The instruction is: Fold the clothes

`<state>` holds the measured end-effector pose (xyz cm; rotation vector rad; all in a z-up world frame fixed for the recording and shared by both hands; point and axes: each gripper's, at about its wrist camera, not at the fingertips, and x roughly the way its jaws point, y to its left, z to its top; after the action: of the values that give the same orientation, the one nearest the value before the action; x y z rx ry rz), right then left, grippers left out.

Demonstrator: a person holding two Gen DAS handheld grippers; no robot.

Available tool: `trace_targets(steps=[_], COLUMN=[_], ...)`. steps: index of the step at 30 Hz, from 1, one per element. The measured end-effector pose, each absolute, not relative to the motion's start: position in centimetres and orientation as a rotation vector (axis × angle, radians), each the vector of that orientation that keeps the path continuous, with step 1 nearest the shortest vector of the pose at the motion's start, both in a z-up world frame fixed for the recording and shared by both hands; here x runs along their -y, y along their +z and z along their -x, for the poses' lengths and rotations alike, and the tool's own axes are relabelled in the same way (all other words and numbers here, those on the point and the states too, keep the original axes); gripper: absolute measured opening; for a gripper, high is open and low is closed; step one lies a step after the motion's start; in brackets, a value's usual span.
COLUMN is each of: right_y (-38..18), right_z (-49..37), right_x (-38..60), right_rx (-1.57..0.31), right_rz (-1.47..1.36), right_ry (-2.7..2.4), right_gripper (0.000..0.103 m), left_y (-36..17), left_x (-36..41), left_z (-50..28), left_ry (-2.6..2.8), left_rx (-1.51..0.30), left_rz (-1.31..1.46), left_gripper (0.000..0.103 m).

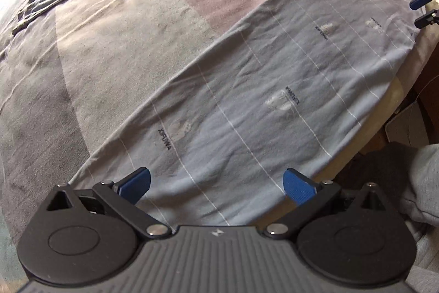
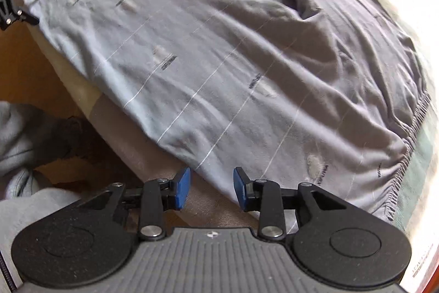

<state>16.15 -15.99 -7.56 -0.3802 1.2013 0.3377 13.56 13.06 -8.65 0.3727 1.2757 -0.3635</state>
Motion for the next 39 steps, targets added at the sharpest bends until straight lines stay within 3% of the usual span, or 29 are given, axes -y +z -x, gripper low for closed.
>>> trace_targets(steps=[1, 2, 8, 10, 13, 18, 22, 27, 32, 39], right_y=[-7.4, -7.3, -10.3, -10.7, -10.2, -7.9, -7.8, -10.6, -10.2, -7.4], right_z=[-16.4, -16.6, -17.9, -16.4, -15.5, -18.2, -23.4, -26.4, -23.7, -25.0], right_x=[16.5, 17.0, 20.4, 22.1, 22.8, 21.1, 18.2, 14.4, 12.4, 16.7], right_rx=[-1.199, -1.196, -1.163, -1.197, -1.251, -1.126, -1.001, -1.052, -1.114, -1.028], right_rz=[0.34, 0.299, 0.114, 0.001, -0.021, -0.008, -0.071, -0.156, -0.101, -0.135], right_ry=[0.295, 0.253, 0.067, 0.025, -0.007, 0.034, 0.163, 0.24, 0.408, 0.271], right_gripper=[0.058, 0.063, 0.07, 0.09, 0.089, 0.087, 0.087, 0.089, 0.095, 0.093], left_y=[-8.8, -8.9, -10.3, -10.2, -9.1, -6.0, -7.4, -9.8, -9.7, -7.8], left_x=[-12.9, -12.7, -14.1, -15.1, -15.1, -10.7, -6.6, -5.5, -6.0, -4.5], left_z=[-14.1, -14.7, -14.1, -13.7, -14.1, -17.0, -19.7, -17.9, -16.4, -19.4], left_ry=[-0.346, -0.329, -0.275, -0.252, -0.243, -0.388, -0.497, -0.568, -0.614, -0.607], left_rx=[-1.262, -1.249, -1.256, -1.304, -1.33, -1.15, -1.099, -1.198, -1.252, -1.15], left_rz=[-0.358, -0.342, -0.248, -0.246, -0.28, -0.309, -0.284, -0.326, -0.379, -0.331], left_gripper=[0.102, 0.102, 0.103, 0.103, 0.101, 0.102, 0.102, 0.102, 0.102, 0.102])
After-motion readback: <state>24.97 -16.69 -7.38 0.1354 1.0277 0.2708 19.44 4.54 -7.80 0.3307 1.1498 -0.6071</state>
